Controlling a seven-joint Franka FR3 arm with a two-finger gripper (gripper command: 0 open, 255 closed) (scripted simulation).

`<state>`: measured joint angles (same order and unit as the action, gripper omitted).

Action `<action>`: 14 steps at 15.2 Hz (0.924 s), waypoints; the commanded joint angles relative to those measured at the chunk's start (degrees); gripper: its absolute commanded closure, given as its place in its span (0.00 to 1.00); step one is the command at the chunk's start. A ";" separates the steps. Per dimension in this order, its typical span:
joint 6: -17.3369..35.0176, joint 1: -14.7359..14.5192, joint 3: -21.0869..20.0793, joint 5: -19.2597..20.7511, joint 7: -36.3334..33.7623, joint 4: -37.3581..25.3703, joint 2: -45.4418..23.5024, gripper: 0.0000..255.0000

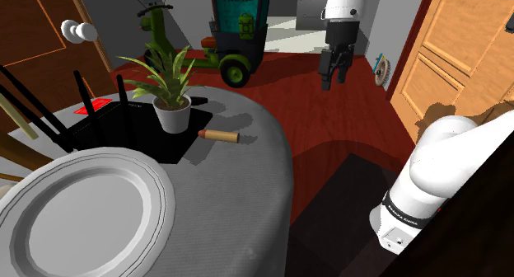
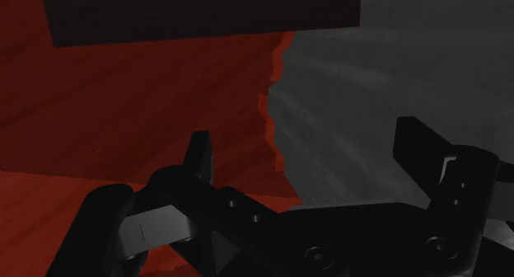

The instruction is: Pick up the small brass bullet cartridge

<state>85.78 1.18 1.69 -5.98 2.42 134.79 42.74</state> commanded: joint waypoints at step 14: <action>5.25 -8.97 -11.90 -6.05 -2.54 -12.66 -14.87 0.00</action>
<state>90.83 -7.30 -9.52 -11.93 -0.19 123.73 29.44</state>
